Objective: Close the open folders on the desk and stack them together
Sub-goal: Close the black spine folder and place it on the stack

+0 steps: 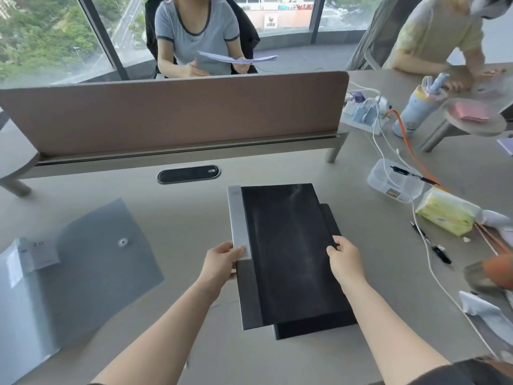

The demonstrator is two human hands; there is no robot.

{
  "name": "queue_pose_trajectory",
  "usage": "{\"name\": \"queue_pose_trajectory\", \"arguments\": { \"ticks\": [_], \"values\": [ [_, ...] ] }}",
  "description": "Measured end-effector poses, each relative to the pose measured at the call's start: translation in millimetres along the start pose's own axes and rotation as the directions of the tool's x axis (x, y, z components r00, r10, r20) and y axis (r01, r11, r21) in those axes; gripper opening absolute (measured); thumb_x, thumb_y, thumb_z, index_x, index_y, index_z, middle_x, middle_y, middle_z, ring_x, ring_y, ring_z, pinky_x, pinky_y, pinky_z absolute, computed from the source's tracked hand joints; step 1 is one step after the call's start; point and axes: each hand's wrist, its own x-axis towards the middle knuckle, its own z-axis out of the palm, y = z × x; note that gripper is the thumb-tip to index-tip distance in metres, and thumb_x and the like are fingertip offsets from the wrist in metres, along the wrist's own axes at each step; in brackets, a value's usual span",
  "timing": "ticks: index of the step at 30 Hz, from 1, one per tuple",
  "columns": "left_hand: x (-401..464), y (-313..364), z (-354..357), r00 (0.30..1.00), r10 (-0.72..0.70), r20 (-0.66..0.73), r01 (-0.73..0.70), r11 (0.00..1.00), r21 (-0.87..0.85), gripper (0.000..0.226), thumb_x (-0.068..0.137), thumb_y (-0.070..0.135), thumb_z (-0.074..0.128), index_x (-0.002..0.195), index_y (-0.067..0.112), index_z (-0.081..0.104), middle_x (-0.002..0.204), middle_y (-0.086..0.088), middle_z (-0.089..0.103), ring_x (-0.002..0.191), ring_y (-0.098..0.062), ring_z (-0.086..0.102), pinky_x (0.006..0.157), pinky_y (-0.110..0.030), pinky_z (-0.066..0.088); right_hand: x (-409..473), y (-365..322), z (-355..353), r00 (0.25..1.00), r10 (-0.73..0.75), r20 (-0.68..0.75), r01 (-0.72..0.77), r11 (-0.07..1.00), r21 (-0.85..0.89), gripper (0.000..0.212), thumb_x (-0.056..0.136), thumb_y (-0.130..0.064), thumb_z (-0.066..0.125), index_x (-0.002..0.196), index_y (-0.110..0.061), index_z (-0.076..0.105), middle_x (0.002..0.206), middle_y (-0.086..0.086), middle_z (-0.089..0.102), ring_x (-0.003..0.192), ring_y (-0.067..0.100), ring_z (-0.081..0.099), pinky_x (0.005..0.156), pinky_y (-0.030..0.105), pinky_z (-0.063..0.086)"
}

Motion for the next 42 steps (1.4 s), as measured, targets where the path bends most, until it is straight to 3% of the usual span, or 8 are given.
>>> {"name": "queue_pose_trajectory", "arguments": {
  "ticks": [3, 6, 11, 17, 22, 32, 39, 42],
  "values": [
    [1, -6, 18, 0.999, -0.022, 0.048, 0.020, 0.999, 0.042, 0.016, 0.094, 0.016, 0.062, 0.103, 0.006, 0.071, 0.084, -0.005, 0.071, 0.066, -0.018, 0.066, 0.062, -0.030, 0.056, 5, 12, -16, 0.999, 0.030, 0.011, -0.031, 0.999, 0.013, 0.029, 0.094, -0.005, 0.045, 0.115, -0.016, 0.063, 0.105, 0.005, 0.066, 0.093, 0.027, 0.057, 0.080, 0.033, 0.043],
    [1, -10, 30, 0.997, -0.031, 0.073, 0.025, 0.996, 0.080, 0.014, 0.094, 0.014, 0.061, 0.101, 0.009, 0.072, 0.083, -0.003, 0.072, 0.064, -0.016, 0.068, 0.061, -0.029, 0.057, 12, 26, -25, 0.998, 0.052, 0.020, -0.052, 0.999, -0.010, 0.023, 0.090, -0.003, 0.044, 0.097, -0.014, 0.063, 0.107, 0.015, 0.070, 0.102, 0.040, 0.062, 0.077, 0.036, 0.045],
    [1, -17, 46, 0.998, -0.022, 0.056, 0.015, 0.992, 0.129, 0.014, 0.094, 0.012, 0.061, 0.101, 0.008, 0.073, 0.082, -0.003, 0.072, 0.057, -0.011, 0.066, 0.052, -0.023, 0.052, 19, 40, -32, 0.997, 0.070, 0.035, -0.069, 0.996, -0.053, 0.030, 0.088, -0.005, 0.044, 0.095, -0.024, 0.066, 0.099, 0.000, 0.073, 0.097, 0.028, 0.066, 0.086, 0.042, 0.052],
    [2, -21, 59, 1.000, -0.006, 0.008, 0.005, 0.988, 0.152, 0.012, 0.093, 0.006, 0.061, 0.099, 0.006, 0.072, 0.076, -0.004, 0.068, 0.047, -0.007, 0.063, 0.046, -0.019, 0.050, 40, 67, -30, 0.998, 0.057, 0.014, -0.055, 0.988, -0.145, 0.022, 0.080, -0.014, 0.046, 0.090, -0.014, 0.065, 0.088, 0.009, 0.072, 0.090, 0.039, 0.065, 0.078, 0.045, 0.055],
    [8, -32, 61, 0.999, -0.027, -0.035, 0.033, 0.983, 0.181, 0.007, 0.088, 0.014, 0.068, 0.092, 0.015, 0.074, 0.078, -0.004, 0.071, 0.066, -0.023, 0.069, 0.070, -0.045, 0.063, 36, 66, -30, 0.999, 0.044, -0.022, -0.048, 0.973, -0.224, 0.014, 0.081, -0.015, 0.047, 0.078, -0.015, 0.061, 0.077, 0.009, 0.064, 0.070, 0.034, 0.054, 0.059, 0.036, 0.046],
    [6, -36, 67, 0.997, -0.027, -0.065, 0.044, 0.960, 0.276, 0.021, 0.089, 0.032, 0.062, 0.108, 0.028, 0.067, 0.097, 0.004, 0.074, 0.077, -0.013, 0.064, 0.071, -0.031, 0.053, 38, 61, -31, 0.997, 0.070, -0.014, -0.071, 0.952, -0.299, 0.045, 0.086, -0.025, 0.058, 0.131, -0.020, 0.058, 0.126, 0.012, 0.060, 0.118, 0.033, 0.055, 0.094, 0.041, 0.048],
    [9, -43, 64, 0.997, -0.069, -0.033, 0.072, 0.990, 0.122, 0.017, 0.093, 0.026, 0.060, 0.105, 0.029, 0.071, 0.100, 0.000, 0.076, 0.091, -0.020, 0.071, 0.081, -0.038, 0.061, 41, 54, -39, 0.990, 0.144, -0.012, -0.141, 0.953, -0.266, 0.040, 0.088, -0.019, 0.060, 0.128, -0.013, 0.064, 0.130, 0.005, 0.066, 0.118, 0.028, 0.060, 0.092, 0.034, 0.045],
    [8, -45, 62, 0.998, -0.060, -0.027, 0.062, 0.994, 0.089, 0.018, 0.093, 0.025, 0.060, 0.104, 0.033, 0.072, 0.100, 0.005, 0.076, 0.092, -0.018, 0.072, 0.077, -0.035, 0.062, 43, 54, -40, 0.985, 0.173, -0.016, -0.172, 0.959, -0.226, 0.035, 0.086, -0.013, 0.063, 0.120, -0.013, 0.069, 0.121, 0.005, 0.070, 0.103, 0.027, 0.063, 0.081, 0.029, 0.043]
  ]
}}
